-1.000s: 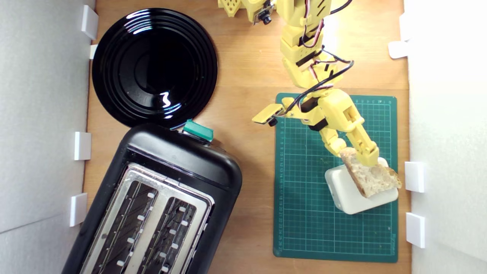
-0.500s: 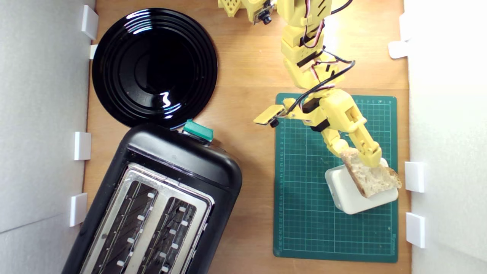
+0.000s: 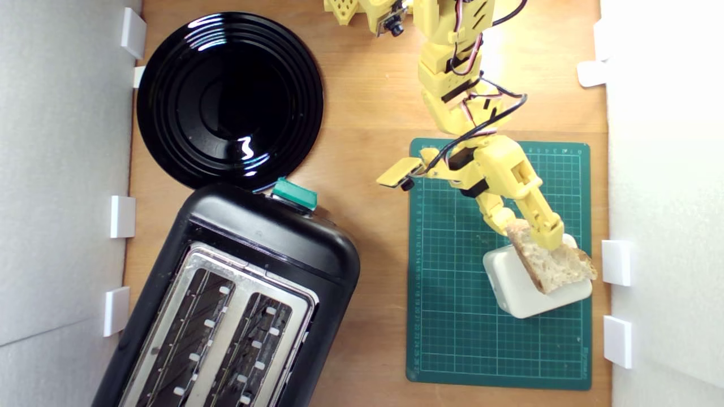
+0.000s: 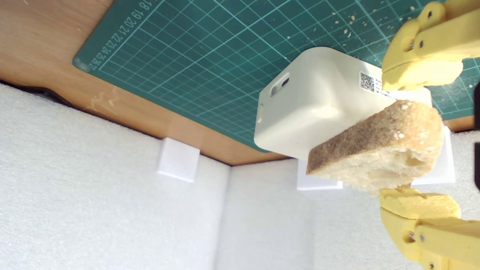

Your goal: Pick bread and place in toaster

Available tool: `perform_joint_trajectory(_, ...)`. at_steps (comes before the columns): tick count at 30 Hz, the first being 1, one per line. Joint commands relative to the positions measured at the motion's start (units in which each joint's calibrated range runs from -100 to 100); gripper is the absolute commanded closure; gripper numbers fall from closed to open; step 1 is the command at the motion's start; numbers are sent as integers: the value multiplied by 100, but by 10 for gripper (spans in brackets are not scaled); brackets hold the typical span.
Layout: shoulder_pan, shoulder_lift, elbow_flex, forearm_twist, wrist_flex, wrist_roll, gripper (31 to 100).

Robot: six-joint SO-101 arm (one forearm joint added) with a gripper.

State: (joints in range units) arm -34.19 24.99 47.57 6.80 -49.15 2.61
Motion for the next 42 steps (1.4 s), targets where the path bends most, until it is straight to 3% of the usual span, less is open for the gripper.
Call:
perform_joint_trajectory(1,-78,-70,-277,18,-162,34,422)
perform_joint_trajectory(13,-78,-70,-277,18,-170,34,425)
perform_joint_trajectory(20,-78,-70,-277,18,-170,19,522)
perform_joint_trajectory(36,-78,-70,-277,18,-179,34,657)
perform_joint_trajectory(42,-78,-70,-277,18,-179,34,670)
